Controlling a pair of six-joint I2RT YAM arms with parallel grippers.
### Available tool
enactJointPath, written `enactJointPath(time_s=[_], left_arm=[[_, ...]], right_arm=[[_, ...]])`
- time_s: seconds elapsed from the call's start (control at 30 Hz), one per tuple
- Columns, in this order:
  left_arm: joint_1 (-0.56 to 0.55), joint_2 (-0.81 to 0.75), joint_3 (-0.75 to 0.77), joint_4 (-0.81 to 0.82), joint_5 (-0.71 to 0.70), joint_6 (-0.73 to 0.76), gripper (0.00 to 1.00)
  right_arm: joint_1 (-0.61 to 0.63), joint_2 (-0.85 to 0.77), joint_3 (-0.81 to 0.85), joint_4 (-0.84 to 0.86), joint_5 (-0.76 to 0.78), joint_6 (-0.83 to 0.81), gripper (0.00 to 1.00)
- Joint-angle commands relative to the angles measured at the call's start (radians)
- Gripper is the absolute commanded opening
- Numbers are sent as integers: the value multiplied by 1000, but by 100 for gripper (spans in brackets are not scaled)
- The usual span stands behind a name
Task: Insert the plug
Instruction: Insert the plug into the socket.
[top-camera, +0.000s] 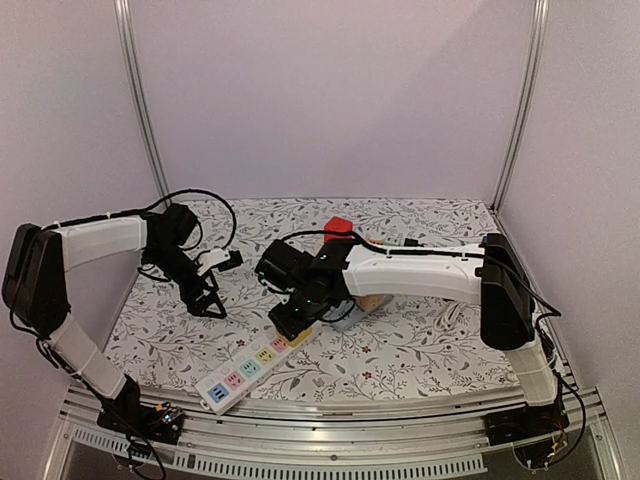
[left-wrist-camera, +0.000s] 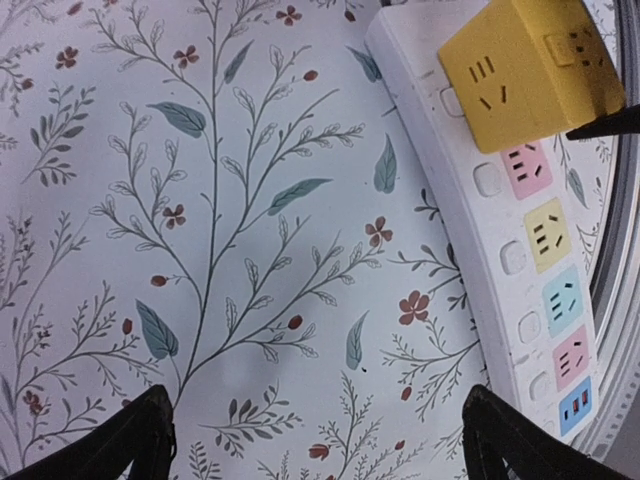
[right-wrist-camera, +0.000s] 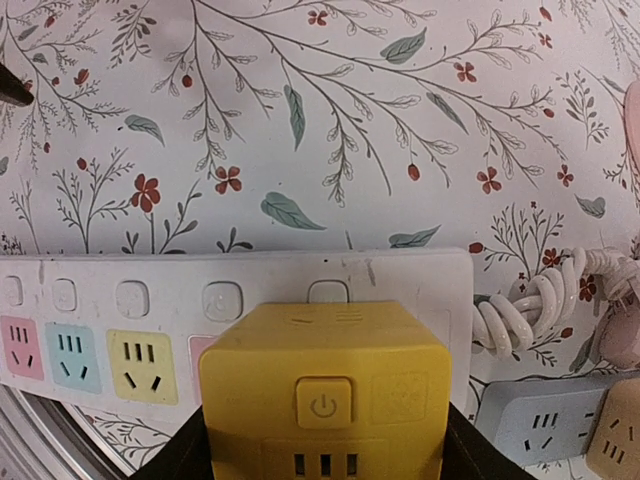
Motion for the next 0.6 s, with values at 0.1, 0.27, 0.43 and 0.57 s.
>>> enactJointPath(time_s=[0.1,0.27,0.43,0.57], left_arm=[[16,-16,40,-40,20,9,100],[17,-24,44,-49,3,11,99],[18,-40,52,-57,2,12,99],[18,-43,62,-62,-2,8,100]], right_arm=[[-26,149,16,-241,50,-77,79],[-22,63,78,-191,59,-83,99],[-9,-49,92,-125,18,-106,99],[-8,-137,116,-90,-44,-149,99]])
